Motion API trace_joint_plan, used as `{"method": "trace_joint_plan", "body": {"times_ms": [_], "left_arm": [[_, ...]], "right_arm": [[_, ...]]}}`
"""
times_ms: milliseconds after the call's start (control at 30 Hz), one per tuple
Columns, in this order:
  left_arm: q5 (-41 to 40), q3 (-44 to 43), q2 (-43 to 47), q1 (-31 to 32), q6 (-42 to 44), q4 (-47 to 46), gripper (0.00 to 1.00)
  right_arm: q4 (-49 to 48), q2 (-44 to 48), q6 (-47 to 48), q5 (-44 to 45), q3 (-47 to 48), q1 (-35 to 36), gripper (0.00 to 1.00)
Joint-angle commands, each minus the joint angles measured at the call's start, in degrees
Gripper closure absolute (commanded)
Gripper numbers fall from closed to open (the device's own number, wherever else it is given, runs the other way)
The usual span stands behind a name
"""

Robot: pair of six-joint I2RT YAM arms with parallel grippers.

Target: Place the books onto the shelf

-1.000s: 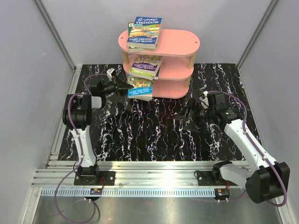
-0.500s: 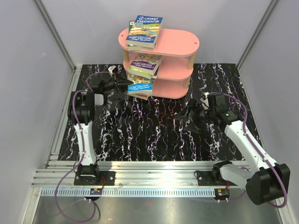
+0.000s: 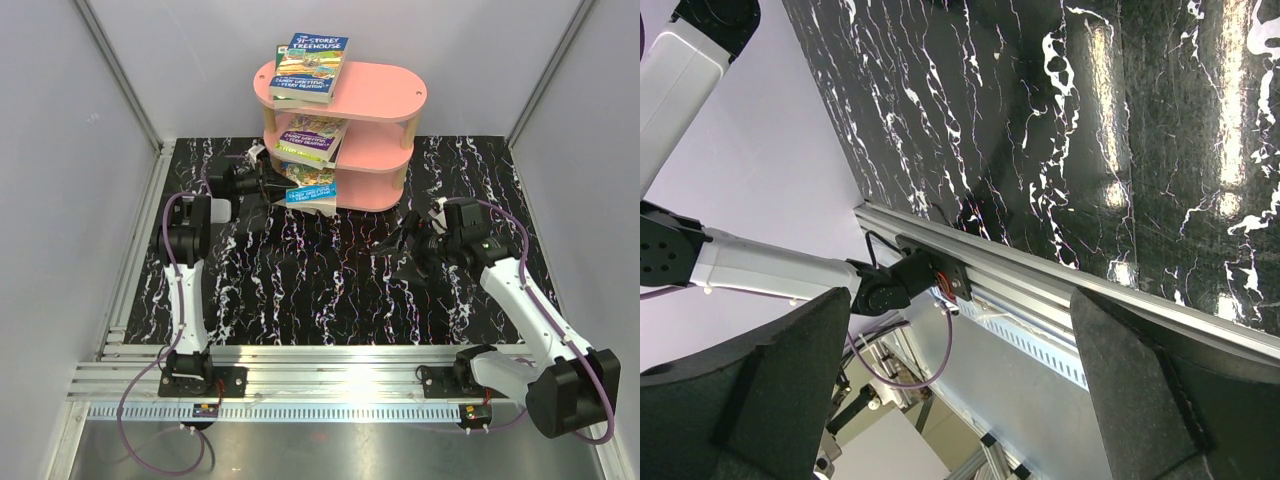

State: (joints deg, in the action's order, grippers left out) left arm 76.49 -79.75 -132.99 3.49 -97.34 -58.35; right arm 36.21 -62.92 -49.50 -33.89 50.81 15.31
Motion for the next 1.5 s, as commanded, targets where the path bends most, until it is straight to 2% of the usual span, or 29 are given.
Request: {"method": "trace_joint_plan", "body": {"times_ms": [0,33,100,133,200,233,333,467,600,733,767,800,833,1133,1333,1467], "left_arm": [[-1.60,-2.96,1.24,-1.20,2.15,-2.74,1.00],[-3.17,-3.92,1.33,-1.38,2.85,-1.43,1.00],[-4.85,-5.67,1.42,-1.90,8.19,7.33,0.99],[-5.47,-8.03,1.50,-2.17,15.01,17.99,0.99],[-8.61,-13.12,1.77,-2.52,24.34,32.17,0.99],[-10.12,-15.33,1.68,-2.61,34.48,47.64,0.99],[-14.61,-21.15,0.54,-2.87,42.05,60.78,0.99],[-15.32,-18.70,0.54,-3.31,37.49,55.28,0.98],[-15.67,-18.25,1.06,-3.40,38.01,56.06,0.96],[-16.81,-18.52,1.85,-5.33,40.64,59.56,0.85],[-17.07,-18.52,2.03,-5.51,40.91,60.10,0.71],[-17.60,-18.86,2.03,-5.68,41.09,60.71,0.61],[-17.69,-18.96,2.03,-6.12,41.70,62.29,0.02],[-28.58,-21.59,4.84,-8.06,50.04,78.80,0.01],[-31.22,-21.42,6.42,-8.32,50.93,80.76,0.01],[-34.64,-18.10,9.67,-8.85,53.57,81.82,0.01]], "right_arm": [[-1.05,-0.45,0.27,0.58,0.87,-0.28,0.02],[-0.96,-0.63,0.36,0.67,0.96,-0.28,0.02],[-0.53,-0.98,0.80,0.75,1.40,-0.28,0.02],[-0.52,-0.89,0.98,0.84,1.40,-0.37,0.02],[-0.17,-1.16,1.24,0.84,1.75,-0.28,0.02],[-0.08,-1.33,1.42,1.02,1.93,-0.28,0.02],[0.44,-1.60,1.77,1.19,2.45,-0.28,0.03],[1.06,-2.39,2.65,1.54,3.59,-0.37,0.02],[1.94,-3.09,3.53,1.81,4.48,-0.46,0.03],[1.59,-3.44,3.53,1.64,4.30,-0.63,0.03],[1.41,-3.44,3.44,1.46,4.21,-0.72,0.03],[1.32,-3.70,3.44,1.37,4.21,-0.63,0.03],[1.24,-3.79,3.53,1.20,4.30,-0.72,0.03],[0.62,-4.06,3.35,0.67,3.77,-0.81,0.03],[0.27,-4.41,3.18,-0.03,3.77,-0.81,0.03],[1.23,-3.80,3.53,0.31,3.95,-0.81,0.03]]}}
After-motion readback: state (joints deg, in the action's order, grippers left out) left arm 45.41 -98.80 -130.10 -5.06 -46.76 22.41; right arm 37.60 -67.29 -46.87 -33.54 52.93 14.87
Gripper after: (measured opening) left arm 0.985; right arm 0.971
